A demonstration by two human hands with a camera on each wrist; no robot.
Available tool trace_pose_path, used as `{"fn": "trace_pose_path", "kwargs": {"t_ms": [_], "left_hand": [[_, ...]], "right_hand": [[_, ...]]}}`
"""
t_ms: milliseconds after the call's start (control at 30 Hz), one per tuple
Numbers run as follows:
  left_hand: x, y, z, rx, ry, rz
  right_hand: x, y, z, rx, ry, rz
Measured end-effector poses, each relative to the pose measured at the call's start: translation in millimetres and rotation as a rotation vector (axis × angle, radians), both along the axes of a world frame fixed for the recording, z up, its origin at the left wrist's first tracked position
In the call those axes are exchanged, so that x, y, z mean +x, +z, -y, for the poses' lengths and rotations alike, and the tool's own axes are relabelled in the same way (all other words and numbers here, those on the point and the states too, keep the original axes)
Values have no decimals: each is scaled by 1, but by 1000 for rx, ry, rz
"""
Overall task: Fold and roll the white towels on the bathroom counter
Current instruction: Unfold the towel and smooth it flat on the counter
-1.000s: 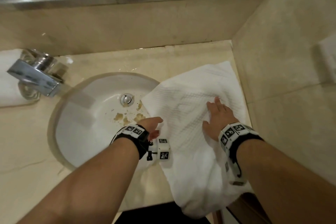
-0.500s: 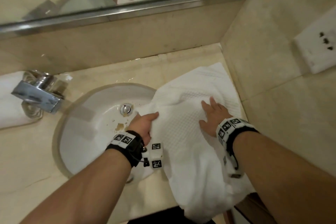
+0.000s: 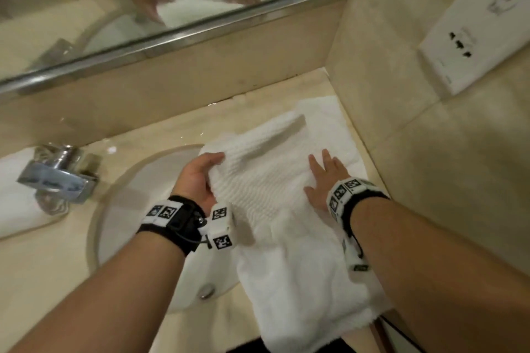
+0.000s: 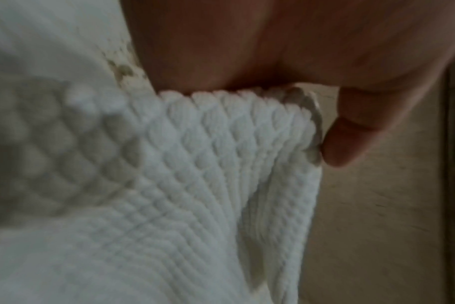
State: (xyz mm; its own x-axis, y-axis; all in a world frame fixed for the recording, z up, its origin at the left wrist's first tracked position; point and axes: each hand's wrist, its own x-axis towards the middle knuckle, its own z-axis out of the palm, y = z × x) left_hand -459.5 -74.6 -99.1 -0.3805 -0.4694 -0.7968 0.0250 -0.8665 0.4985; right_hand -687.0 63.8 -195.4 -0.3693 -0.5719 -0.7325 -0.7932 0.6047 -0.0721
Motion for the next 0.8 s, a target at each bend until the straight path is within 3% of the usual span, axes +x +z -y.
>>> {"fn": "trace_pose_path", "kwargs": {"t_ms": [167,300,433,633,700,800], "left_hand": [[41,-57,15,-67,112,485],[61,-60,20,-121,141,739],[79,-60,31,-112,0,797],[88,-38,27,-7,-172,674],[87,-31,35,-66,-118,723],[63,-8,42,-232,119,715]], "right_hand": [[-8,1,-3,-3,11,6],[-9,3,-3,0,13,7],[-17,2,0,5,34,12],[-22,10,7,-5,21,30],[-24,10,12,-4,29,22],[-24,10,23,6,24,36]]}}
